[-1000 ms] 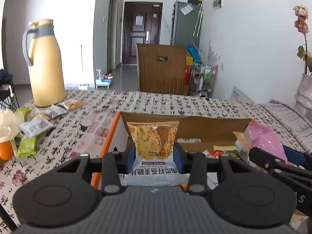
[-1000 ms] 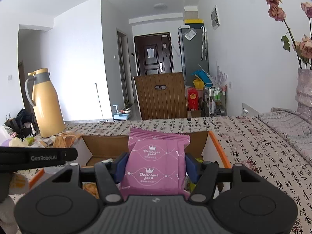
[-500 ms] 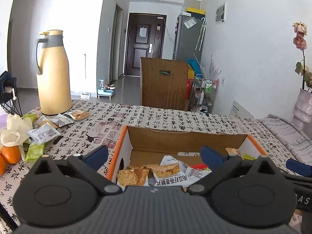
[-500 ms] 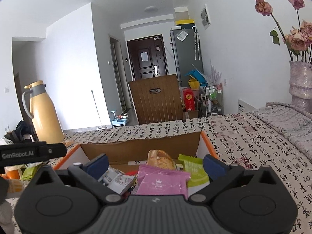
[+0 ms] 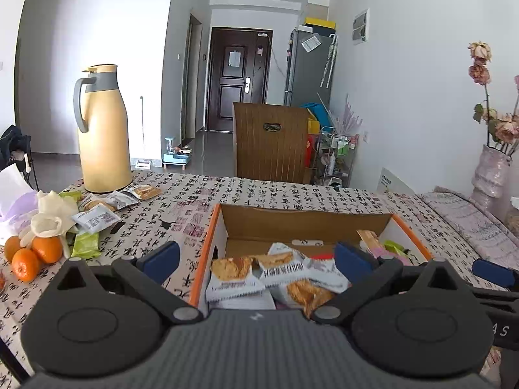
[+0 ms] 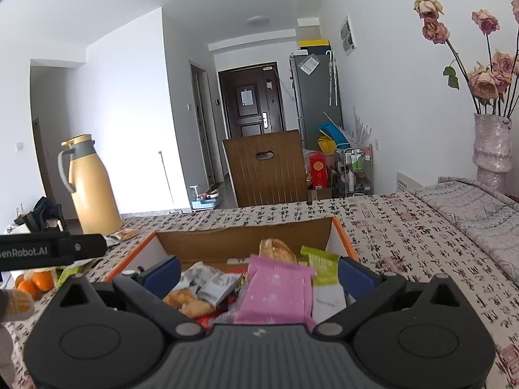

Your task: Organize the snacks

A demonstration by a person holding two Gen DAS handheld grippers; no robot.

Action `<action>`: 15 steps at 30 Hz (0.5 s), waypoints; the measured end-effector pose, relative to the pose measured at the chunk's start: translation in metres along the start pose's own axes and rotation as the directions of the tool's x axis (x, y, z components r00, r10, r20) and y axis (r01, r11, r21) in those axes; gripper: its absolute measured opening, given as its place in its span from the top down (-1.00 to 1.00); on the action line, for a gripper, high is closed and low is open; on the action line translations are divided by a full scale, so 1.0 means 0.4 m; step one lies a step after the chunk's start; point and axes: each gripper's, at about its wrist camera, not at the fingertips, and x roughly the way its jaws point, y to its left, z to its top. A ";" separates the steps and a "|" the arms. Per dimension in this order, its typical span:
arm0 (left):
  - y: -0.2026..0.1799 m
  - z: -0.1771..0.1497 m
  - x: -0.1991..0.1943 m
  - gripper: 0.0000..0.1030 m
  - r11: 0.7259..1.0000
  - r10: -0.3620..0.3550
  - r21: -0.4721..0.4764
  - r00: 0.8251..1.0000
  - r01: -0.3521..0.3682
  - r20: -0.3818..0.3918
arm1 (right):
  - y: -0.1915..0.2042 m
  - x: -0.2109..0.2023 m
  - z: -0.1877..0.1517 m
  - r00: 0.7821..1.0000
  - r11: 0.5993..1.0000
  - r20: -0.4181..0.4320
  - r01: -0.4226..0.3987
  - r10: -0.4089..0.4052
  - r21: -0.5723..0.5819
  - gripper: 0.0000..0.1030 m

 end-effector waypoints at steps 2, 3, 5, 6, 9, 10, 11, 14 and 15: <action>-0.002 -0.014 -0.028 -1.00 1.000 -0.004 0.008 1.000 0.004 -0.001 | 0.004 -0.031 -0.010 1.000 1.000 0.000 -0.003 0.003 -0.005 -1.00; -0.003 -0.022 -0.044 -1.00 1.000 -0.006 0.013 1.000 0.006 -0.001 | 0.003 -0.044 -0.013 1.000 1.000 0.000 -0.004 0.004 -0.006 -1.00; -0.002 -0.037 -0.069 -1.00 1.000 -0.012 0.021 1.000 0.012 -0.002 | 0.005 -0.074 -0.023 1.000 1.000 0.000 -0.006 0.006 -0.009 -1.00; -0.003 -0.046 -0.085 -1.00 1.000 -0.016 0.026 1.000 0.016 -0.002 | 0.005 -0.088 -0.030 1.000 1.000 0.000 -0.006 0.006 -0.010 -1.00; -0.003 -0.069 -0.128 -1.00 0.999 -0.027 0.036 1.000 0.027 -0.001 | 0.008 -0.131 -0.051 1.000 1.000 -0.006 -0.009 0.009 -0.013 -1.00; -0.002 -0.079 -0.146 -1.00 0.999 -0.033 0.041 0.999 0.033 -0.002 | 0.009 -0.147 -0.059 1.000 1.000 -0.010 -0.009 0.009 -0.014 -1.00; -0.002 -0.087 -0.157 -1.00 0.998 -0.037 0.044 0.999 0.037 -0.003 | 0.009 -0.160 -0.067 1.000 1.000 -0.013 -0.010 0.009 -0.014 -1.00; 0.002 -0.113 -0.196 -1.00 0.997 -0.048 0.053 0.999 0.048 -0.006 | 0.012 -0.208 -0.095 1.000 1.000 -0.027 -0.011 0.011 -0.020 -1.00; 0.005 -0.123 -0.207 -1.00 0.997 -0.049 0.054 0.999 0.050 -0.010 | 0.012 -0.221 -0.105 0.999 1.000 -0.032 -0.010 0.010 -0.022 -1.00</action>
